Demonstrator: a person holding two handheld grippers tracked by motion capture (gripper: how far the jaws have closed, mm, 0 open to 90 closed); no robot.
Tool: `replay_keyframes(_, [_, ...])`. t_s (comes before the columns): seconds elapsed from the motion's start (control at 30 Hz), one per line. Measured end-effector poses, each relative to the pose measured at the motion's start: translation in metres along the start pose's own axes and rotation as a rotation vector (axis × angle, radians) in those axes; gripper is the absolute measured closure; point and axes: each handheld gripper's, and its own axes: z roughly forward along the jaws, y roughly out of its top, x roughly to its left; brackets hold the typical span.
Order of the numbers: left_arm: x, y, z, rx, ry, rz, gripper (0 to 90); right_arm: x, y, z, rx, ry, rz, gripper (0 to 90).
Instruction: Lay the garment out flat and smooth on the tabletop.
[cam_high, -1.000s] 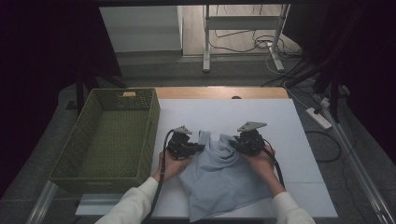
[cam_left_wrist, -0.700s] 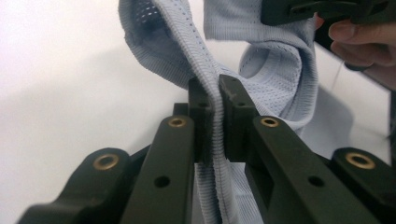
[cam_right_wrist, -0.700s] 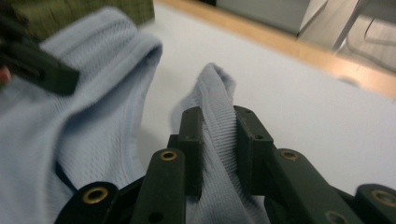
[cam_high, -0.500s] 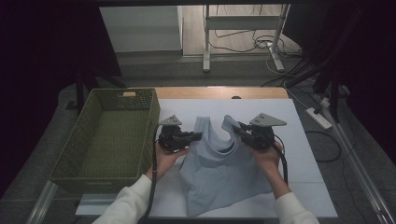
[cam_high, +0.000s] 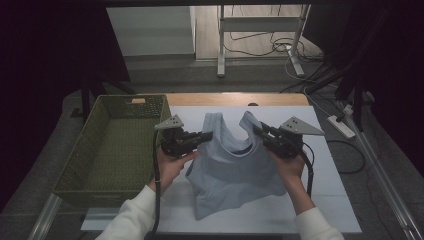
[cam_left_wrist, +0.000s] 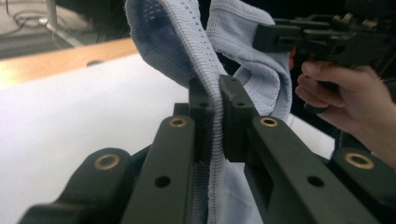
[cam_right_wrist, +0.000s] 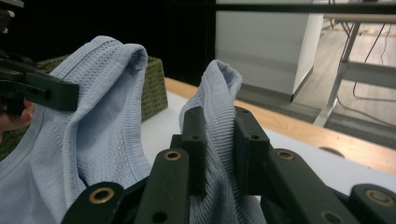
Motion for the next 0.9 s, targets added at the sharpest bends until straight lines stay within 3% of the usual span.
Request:
replay_keyframes(0.43, [-0.013, 0.017, -0.025, -0.094, -0.015, 0.029, 84.1, 0.01, 0.018, -0.022, -0.142, -0.023, -0.026, 76.2])
replay_keyframes(0.9, [-0.018, 0.022, -0.039, -0.131, -0.033, 0.022, 84.1, 0.015, 0.025, -0.033, -0.176, -0.023, -0.027, 76.0])
